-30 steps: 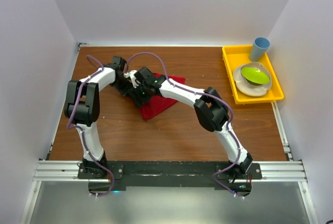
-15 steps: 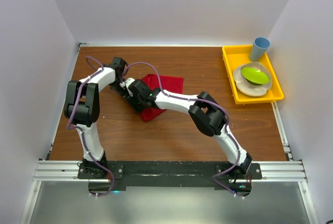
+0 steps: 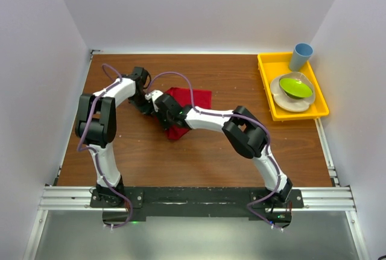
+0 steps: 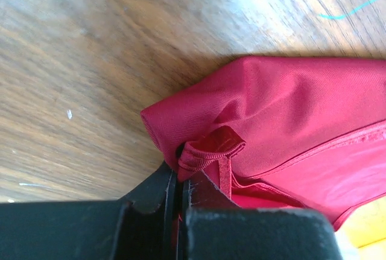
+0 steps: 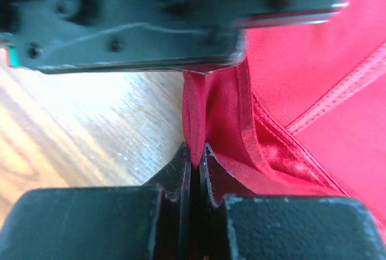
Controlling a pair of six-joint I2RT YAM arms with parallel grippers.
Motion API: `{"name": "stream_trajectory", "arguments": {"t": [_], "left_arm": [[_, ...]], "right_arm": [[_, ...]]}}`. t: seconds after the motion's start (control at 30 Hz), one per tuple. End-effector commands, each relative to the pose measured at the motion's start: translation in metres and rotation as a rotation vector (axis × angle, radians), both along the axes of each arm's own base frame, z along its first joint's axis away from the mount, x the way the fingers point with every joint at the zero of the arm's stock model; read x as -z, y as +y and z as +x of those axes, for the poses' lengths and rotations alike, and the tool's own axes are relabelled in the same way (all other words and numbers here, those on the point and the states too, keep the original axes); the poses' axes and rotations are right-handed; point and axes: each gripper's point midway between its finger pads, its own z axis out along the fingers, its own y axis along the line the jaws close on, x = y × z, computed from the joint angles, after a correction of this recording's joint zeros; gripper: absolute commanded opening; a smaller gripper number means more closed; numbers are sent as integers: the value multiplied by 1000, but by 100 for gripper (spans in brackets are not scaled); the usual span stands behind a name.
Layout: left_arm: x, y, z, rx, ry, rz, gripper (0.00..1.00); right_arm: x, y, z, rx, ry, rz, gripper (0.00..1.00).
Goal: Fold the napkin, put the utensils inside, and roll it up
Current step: Roll the napkin with the utensil
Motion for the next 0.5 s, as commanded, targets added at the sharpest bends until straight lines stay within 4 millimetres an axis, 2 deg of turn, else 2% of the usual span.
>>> {"name": "stream_trajectory", "arguments": {"t": [0.0,0.03,0.07,0.1,0.17,0.2,0.23,0.33,0.37,0.43,0.47], "left_arm": [[-34,1,27,205,-181,17,23],[-40,3,35,221,-226,22,36],[-53,4,39,234,-273,27,44],[-57,5,39,265,-297,21,48],[-79,8,49,275,-402,3,59],[-85,8,52,301,-439,-19,75],[-95,9,52,311,-470,-23,77],[-107,8,50,357,-526,-31,79],[-102,7,46,368,-520,-37,78],[-105,-4,44,397,-562,-92,71],[-96,-11,34,411,-549,-145,68]], "right_arm": [[20,-21,-19,-27,257,91,0],[18,-16,-26,-69,318,154,0],[20,-18,-27,-61,370,179,0],[20,-26,-20,-52,409,199,0],[26,-29,-27,-75,498,230,0],[29,-34,-24,-62,522,243,0],[28,-33,-30,-90,564,271,0],[39,-40,-28,-73,656,311,0],[43,-40,-33,-73,716,333,0],[46,-43,-30,-58,761,382,0],[48,-44,-32,-41,834,424,0]]}}
